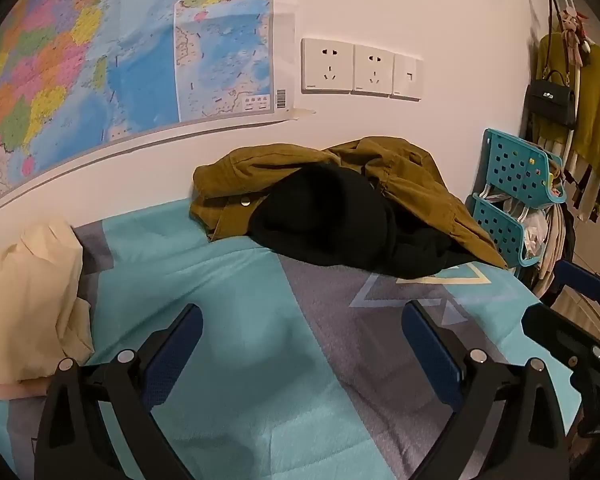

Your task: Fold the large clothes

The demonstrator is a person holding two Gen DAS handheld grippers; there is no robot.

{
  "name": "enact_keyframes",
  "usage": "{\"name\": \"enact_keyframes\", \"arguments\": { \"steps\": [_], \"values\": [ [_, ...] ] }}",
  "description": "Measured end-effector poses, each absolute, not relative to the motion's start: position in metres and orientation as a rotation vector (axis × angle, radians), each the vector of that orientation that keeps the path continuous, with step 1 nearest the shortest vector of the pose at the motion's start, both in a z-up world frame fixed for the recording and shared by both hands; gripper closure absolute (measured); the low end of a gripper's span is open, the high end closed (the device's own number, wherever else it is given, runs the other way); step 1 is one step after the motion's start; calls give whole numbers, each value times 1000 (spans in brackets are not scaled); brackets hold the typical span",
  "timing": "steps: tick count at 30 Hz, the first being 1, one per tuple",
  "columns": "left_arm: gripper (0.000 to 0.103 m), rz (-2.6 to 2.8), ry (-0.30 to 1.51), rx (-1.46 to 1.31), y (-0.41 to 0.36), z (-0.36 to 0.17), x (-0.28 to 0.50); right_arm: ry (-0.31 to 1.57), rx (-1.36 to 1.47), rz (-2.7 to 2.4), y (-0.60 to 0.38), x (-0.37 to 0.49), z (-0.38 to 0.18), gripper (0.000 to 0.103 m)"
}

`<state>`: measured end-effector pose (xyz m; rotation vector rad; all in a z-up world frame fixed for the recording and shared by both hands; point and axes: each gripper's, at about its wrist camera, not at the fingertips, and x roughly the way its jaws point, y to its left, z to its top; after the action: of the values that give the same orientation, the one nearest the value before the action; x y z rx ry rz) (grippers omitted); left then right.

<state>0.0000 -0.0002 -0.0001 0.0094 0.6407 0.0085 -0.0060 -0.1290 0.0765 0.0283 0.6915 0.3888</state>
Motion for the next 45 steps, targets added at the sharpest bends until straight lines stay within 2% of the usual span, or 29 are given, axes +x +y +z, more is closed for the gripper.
{"name": "enact_keyframes", "arguments": {
  "steps": [45],
  "values": [
    [7,16,600,-2,0,11,-3,670,30,399,-128,-6,77,6]
  ]
}}
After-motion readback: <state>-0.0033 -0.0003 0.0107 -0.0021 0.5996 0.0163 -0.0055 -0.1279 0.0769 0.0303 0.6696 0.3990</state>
